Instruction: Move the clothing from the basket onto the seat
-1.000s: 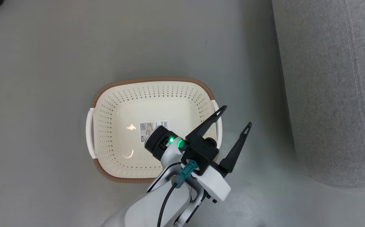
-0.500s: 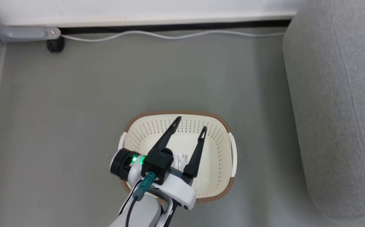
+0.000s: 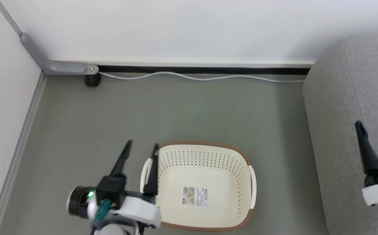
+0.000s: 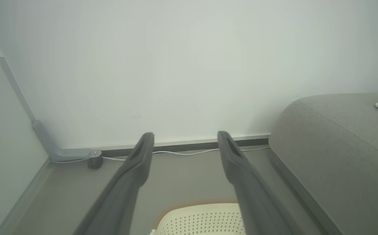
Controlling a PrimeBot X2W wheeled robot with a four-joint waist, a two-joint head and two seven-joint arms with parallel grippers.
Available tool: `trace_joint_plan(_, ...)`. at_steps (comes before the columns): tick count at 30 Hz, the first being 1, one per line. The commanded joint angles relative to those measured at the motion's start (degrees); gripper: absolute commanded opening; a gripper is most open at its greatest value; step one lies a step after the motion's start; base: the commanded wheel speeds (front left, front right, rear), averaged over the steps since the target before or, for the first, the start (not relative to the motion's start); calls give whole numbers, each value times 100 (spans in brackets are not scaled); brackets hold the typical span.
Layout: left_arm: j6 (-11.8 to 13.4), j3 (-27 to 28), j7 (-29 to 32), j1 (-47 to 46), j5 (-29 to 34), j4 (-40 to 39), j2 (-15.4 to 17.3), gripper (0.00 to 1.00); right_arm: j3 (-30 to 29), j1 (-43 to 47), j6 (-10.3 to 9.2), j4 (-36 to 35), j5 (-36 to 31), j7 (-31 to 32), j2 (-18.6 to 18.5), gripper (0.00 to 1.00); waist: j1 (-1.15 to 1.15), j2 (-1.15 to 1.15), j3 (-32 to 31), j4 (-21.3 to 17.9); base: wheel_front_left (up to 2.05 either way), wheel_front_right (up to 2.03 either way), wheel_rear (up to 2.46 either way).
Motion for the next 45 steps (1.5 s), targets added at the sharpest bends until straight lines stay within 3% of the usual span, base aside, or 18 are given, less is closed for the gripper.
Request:
trace_joint_plan(1, 77, 405, -28, 127, 79, -238, 17, 100, 17, 148, 7, -146, -138, -34, -15, 100, 0, 0, -162, 55, 0, 0, 0)
trace_joint_plan(14, -31, 1316, -28, 1060, 96, -453, 17, 100, -56, 605, 7, -266, -568, -34, 608, 100, 0, 0, -612, -39, 0, 0, 0)
trace_joint_plan(18, -231, 1505, -28, 1288, -65, -438, 17, 100, 5, 813, 7, -214, -721, -34, 766, 100, 0, 0, -765, -120, 0, 0, 0)
trace_joint_plan(27, -387, 1640, -28, 1430, -66, -344, 17, 100, 272, 945, 7, 113, -953, -34, 819, 100, 0, 0, -902, -210, 0, 0, 0)
trace_joint_plan(45, -429, 1603, -28, 1486, -68, -232, 17, 100, 265, 964, 7, 298, -1125, -34, 950, 100, 0, 0, -955, -292, 0, 0, 0)
